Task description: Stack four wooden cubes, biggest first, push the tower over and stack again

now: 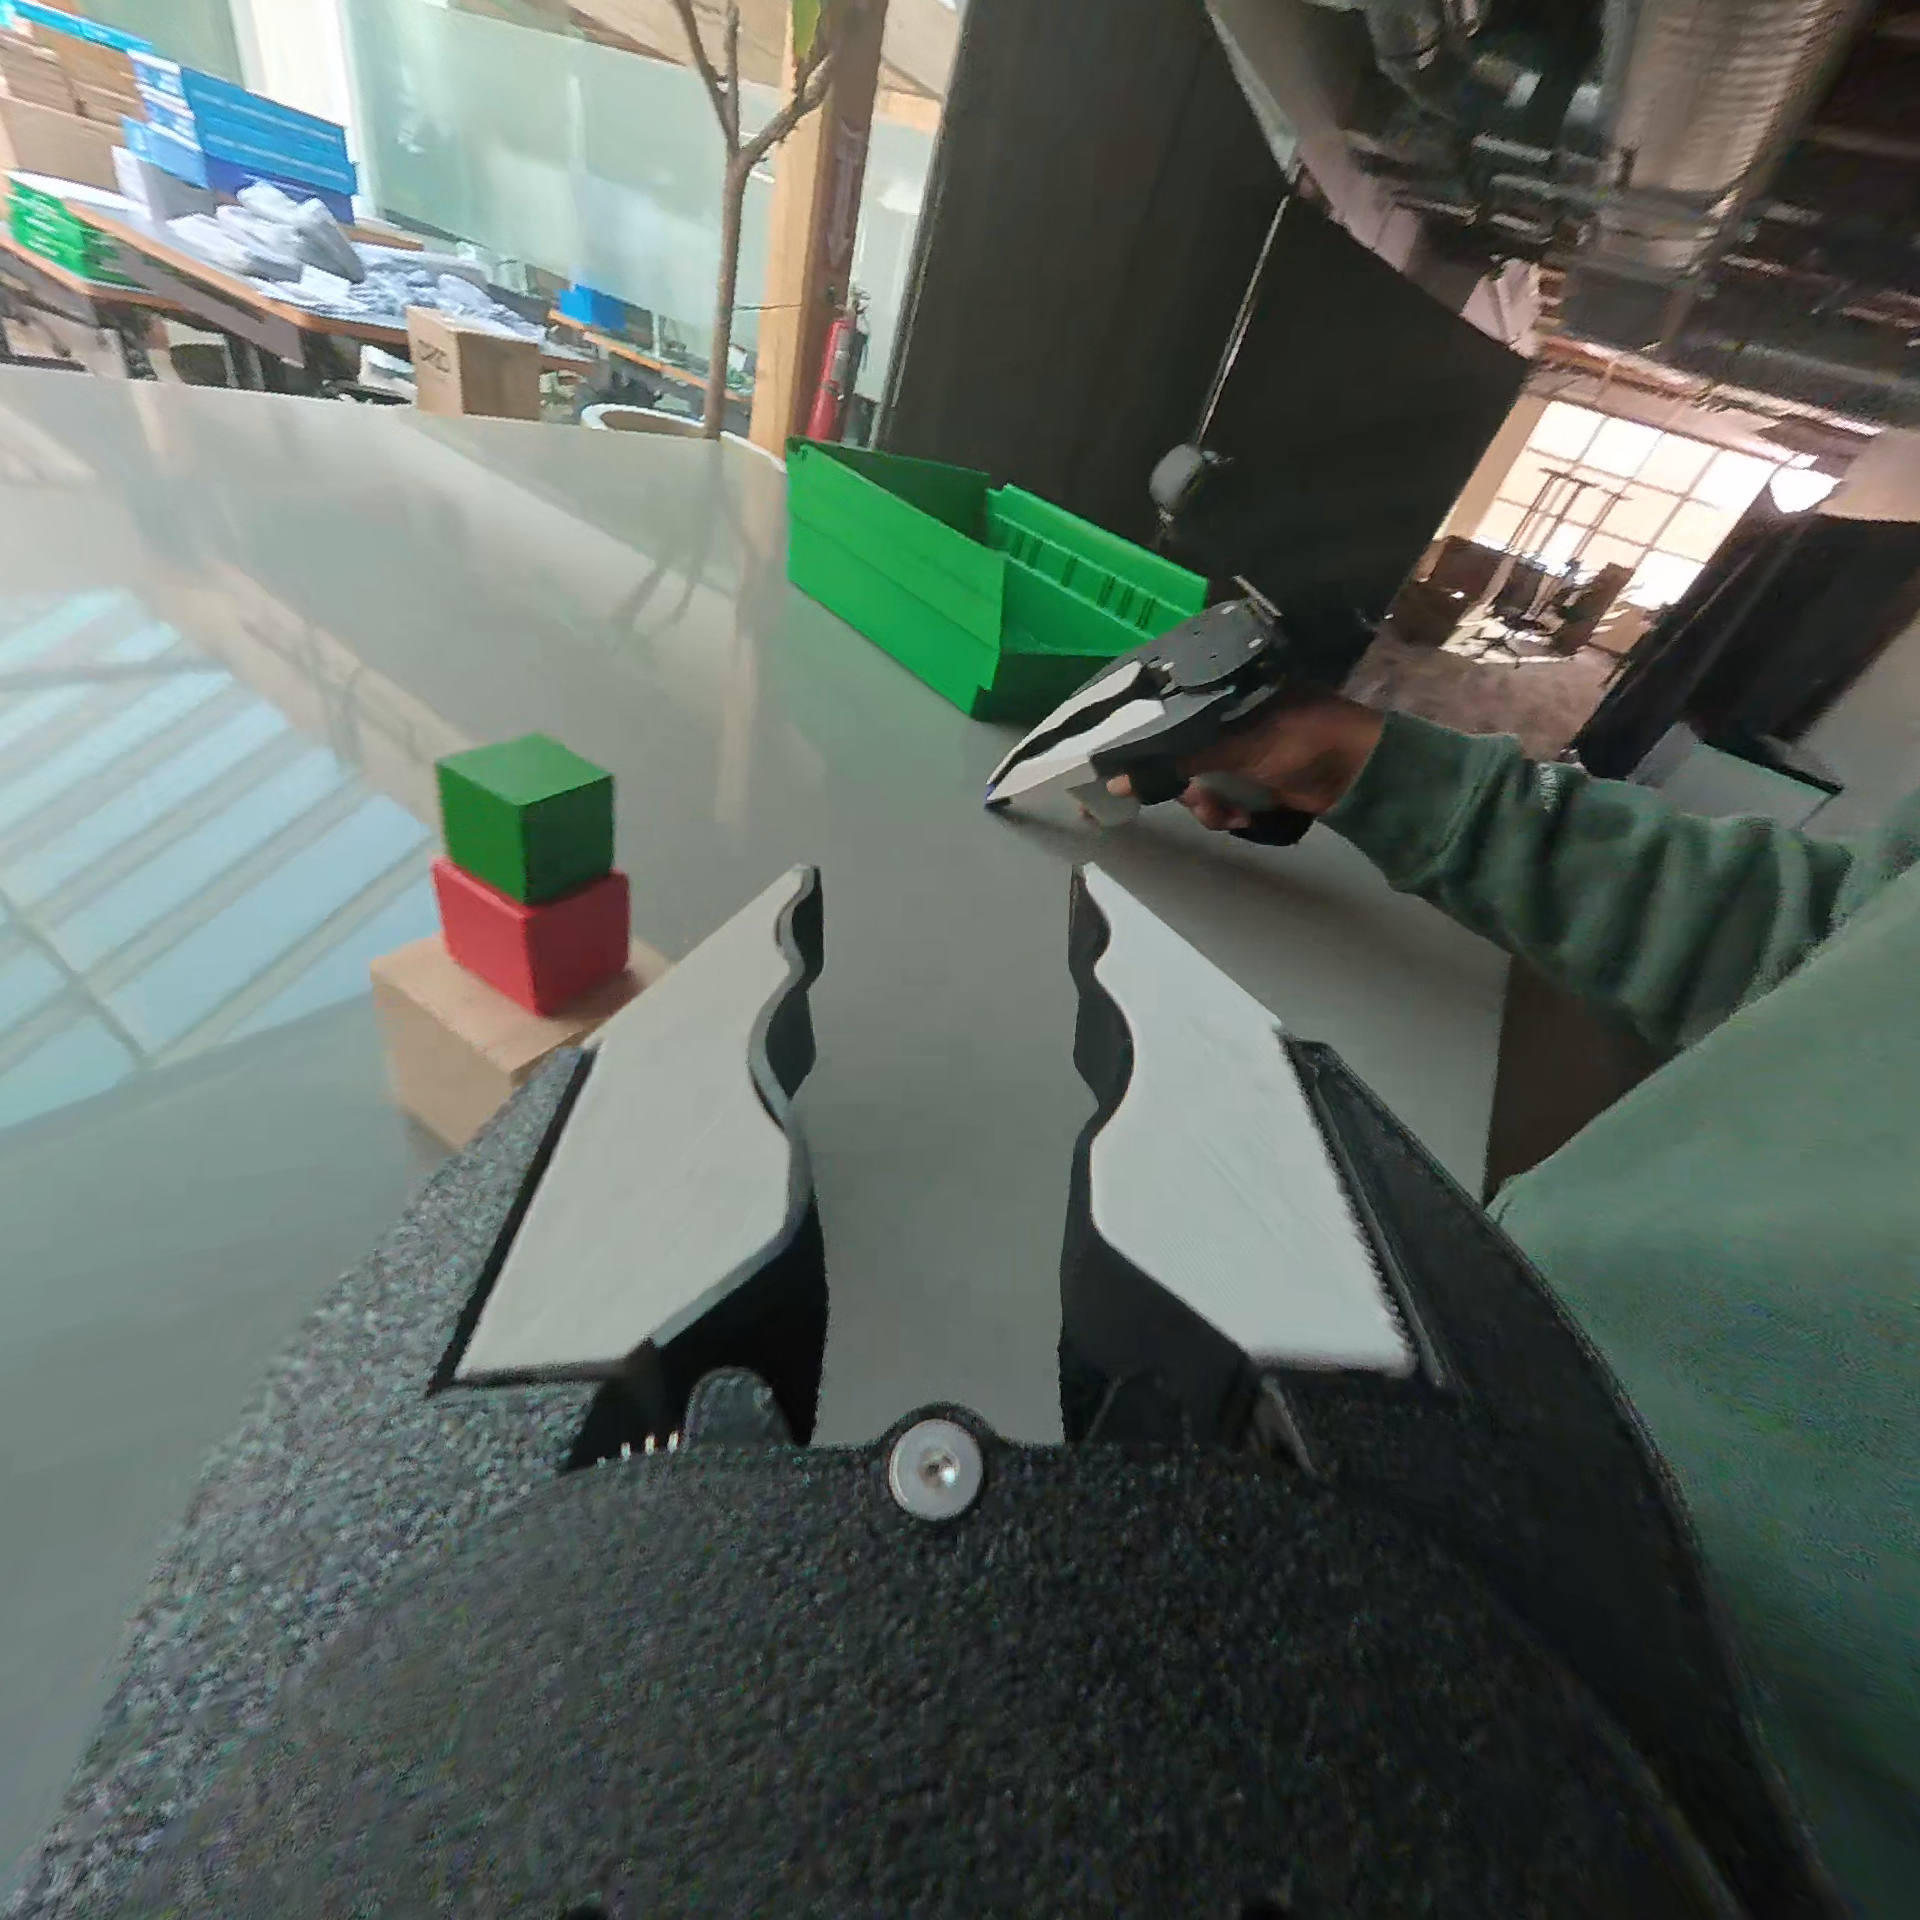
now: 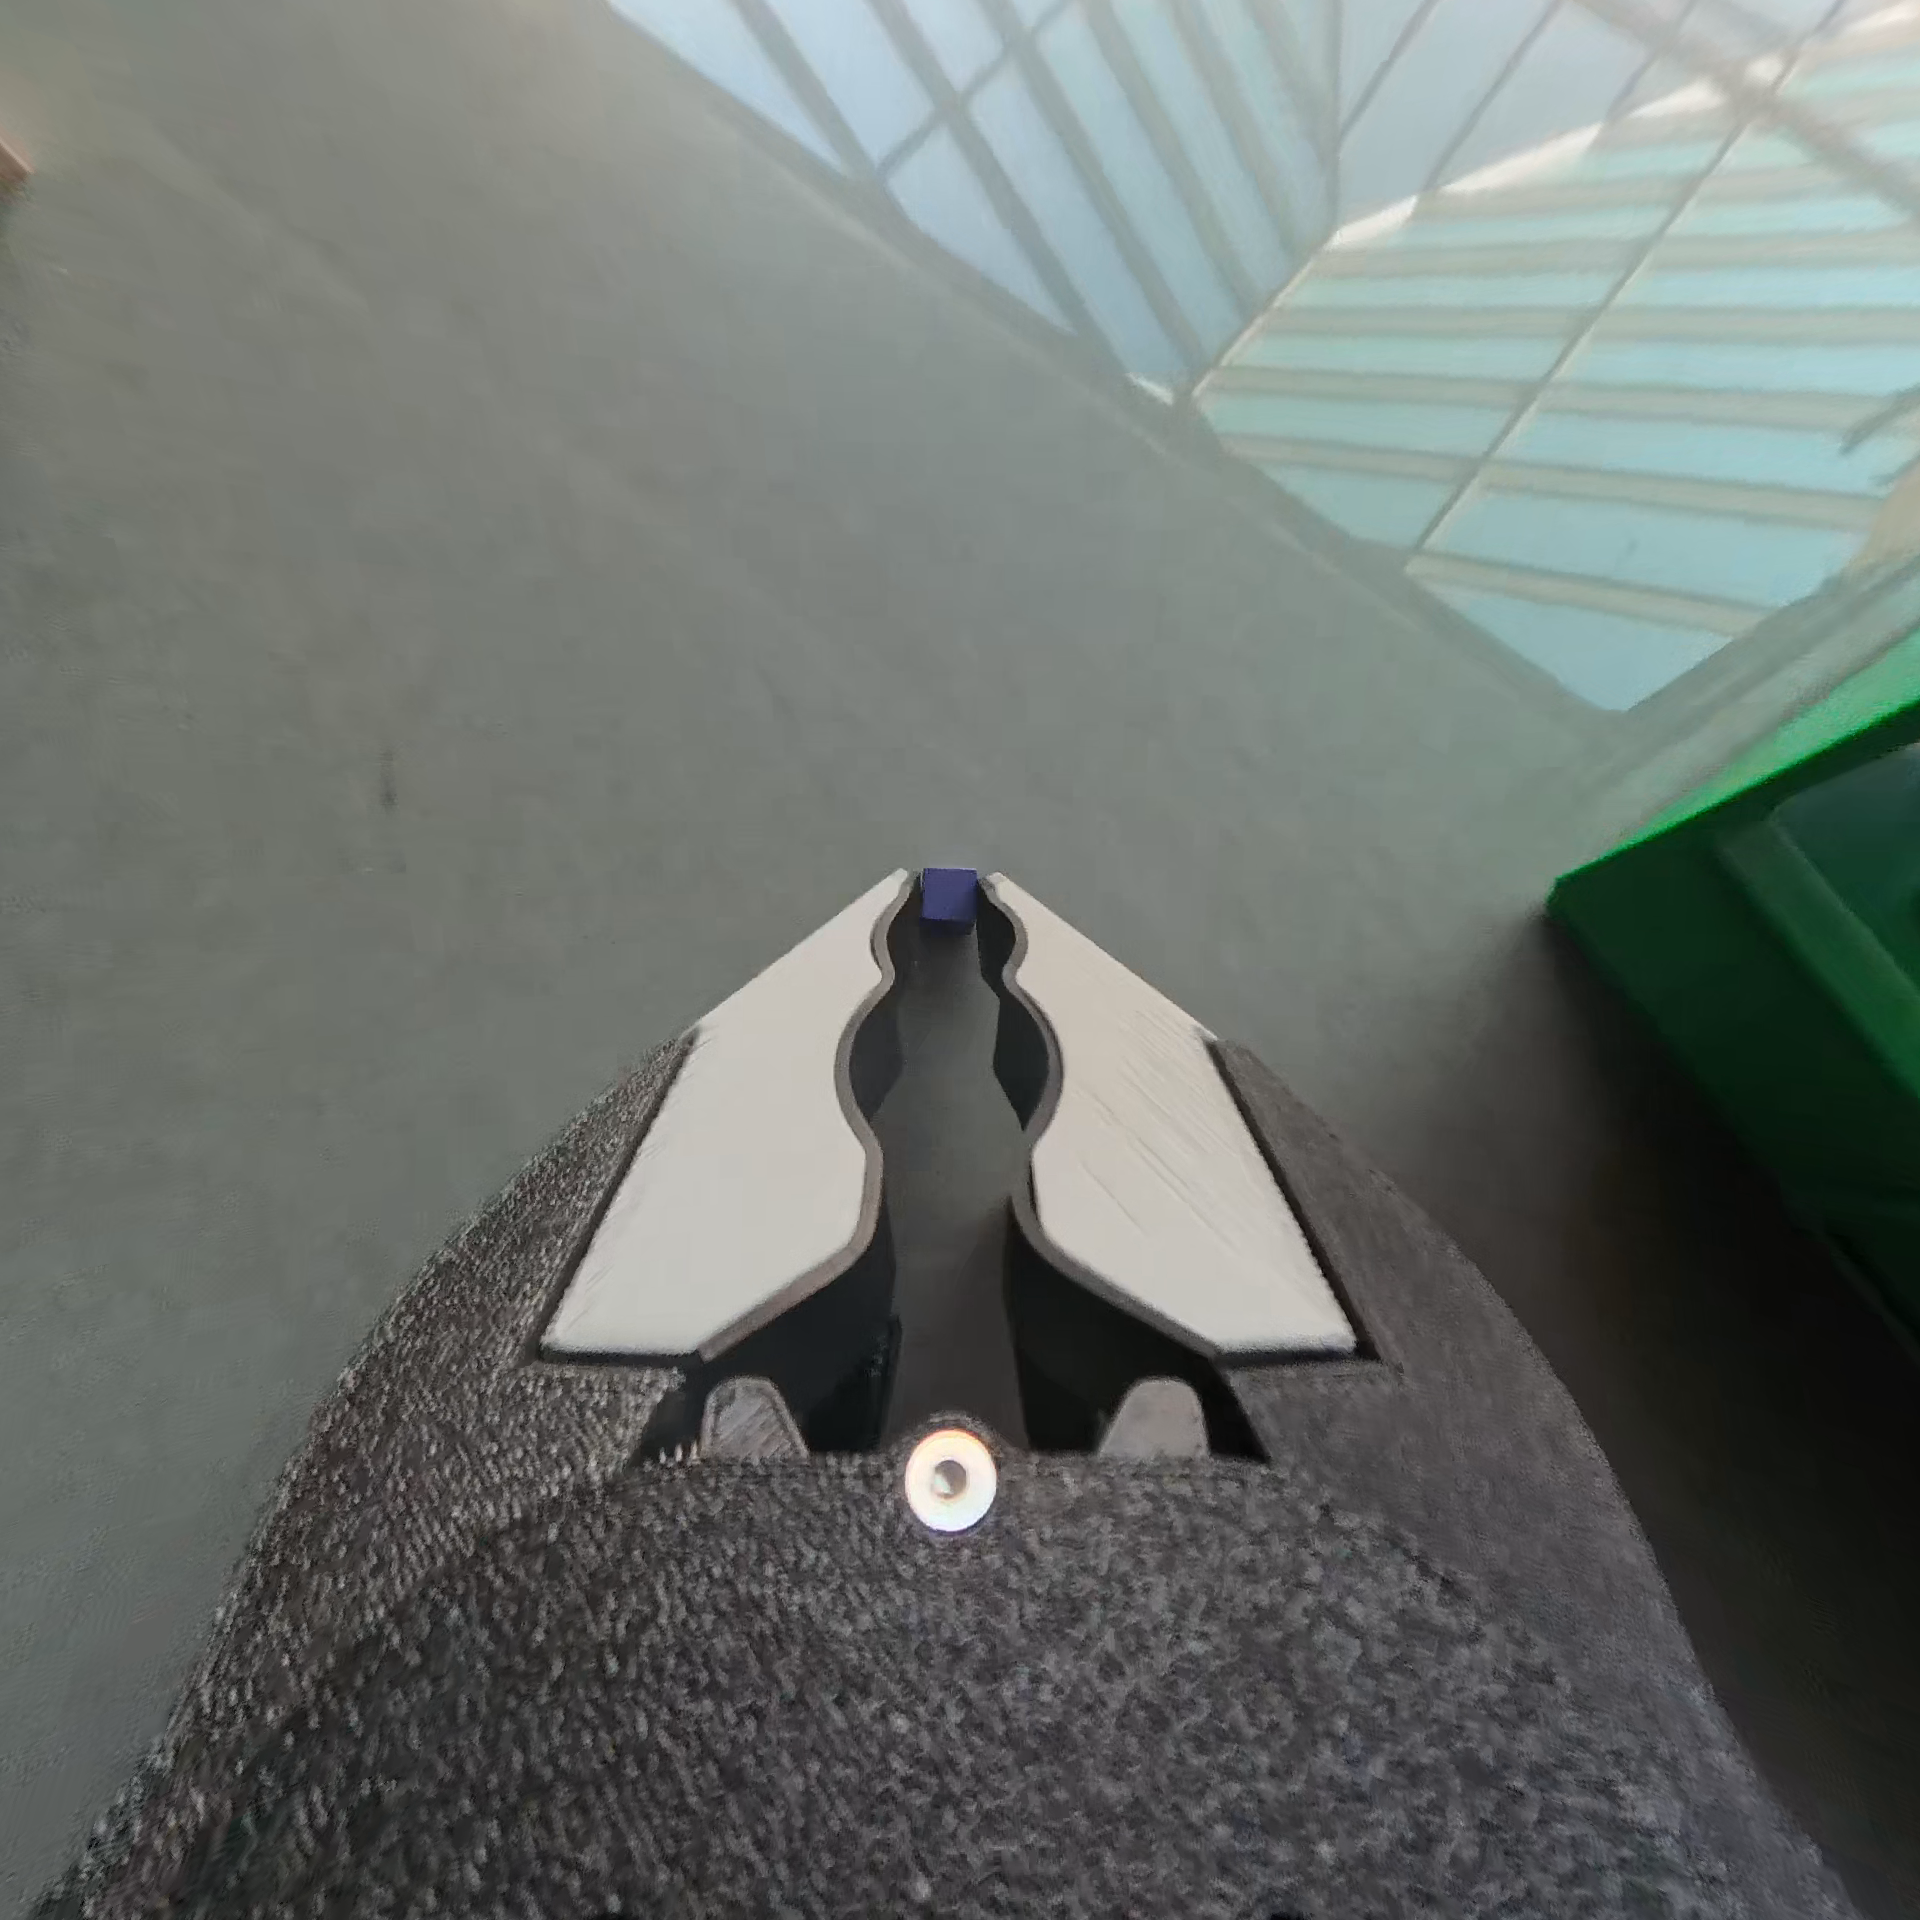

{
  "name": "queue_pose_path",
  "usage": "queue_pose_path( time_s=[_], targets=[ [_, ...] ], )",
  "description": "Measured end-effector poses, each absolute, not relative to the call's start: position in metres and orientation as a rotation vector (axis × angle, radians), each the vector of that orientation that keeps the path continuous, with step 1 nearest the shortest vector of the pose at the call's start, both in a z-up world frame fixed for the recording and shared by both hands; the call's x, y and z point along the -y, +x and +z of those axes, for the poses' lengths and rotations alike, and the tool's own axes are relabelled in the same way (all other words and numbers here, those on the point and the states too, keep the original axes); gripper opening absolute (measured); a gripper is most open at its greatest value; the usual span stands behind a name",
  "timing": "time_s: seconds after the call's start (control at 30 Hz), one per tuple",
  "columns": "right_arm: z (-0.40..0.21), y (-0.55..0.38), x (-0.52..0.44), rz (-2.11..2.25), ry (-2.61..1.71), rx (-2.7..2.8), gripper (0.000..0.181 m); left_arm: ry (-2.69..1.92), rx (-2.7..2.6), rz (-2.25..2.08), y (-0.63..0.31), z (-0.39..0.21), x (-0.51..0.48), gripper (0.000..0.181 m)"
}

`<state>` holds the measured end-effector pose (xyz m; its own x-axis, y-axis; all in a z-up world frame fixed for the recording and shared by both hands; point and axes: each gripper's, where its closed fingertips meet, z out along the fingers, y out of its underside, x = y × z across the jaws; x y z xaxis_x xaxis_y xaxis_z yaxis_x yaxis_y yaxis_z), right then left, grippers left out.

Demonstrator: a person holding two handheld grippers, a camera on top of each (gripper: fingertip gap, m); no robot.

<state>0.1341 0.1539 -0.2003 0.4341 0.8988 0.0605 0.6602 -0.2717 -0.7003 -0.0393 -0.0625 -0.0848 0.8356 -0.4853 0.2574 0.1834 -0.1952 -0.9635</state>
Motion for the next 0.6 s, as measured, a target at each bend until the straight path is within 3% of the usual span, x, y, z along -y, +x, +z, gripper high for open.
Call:
queue_pose_path(
  time_s=[0.1,0.17,0.33,0.6],
  targets=[
    [-0.169,0.116,-0.133,0.759,-1.924,1.247,0.010,-1.631,-0.281,-0.606,-0.022,-0.077,0.057,0.044],
    [-0.129,0.101,-0.108,1.080,-1.844,1.134,0.010,-1.595,-0.346,-0.549,-0.010,-0.067,0.053,0.034],
    [-0.033,0.076,-0.021,1.842,-1.561,0.899,0.010,-1.483,-0.556,-0.385,0.028,-0.034,0.043,0.027],
    [-0.008,0.064,0.032,2.372,-1.458,0.584,0.010,-1.383,-0.780,-0.127,0.061,-0.017,0.043,0.023]
  ],
)
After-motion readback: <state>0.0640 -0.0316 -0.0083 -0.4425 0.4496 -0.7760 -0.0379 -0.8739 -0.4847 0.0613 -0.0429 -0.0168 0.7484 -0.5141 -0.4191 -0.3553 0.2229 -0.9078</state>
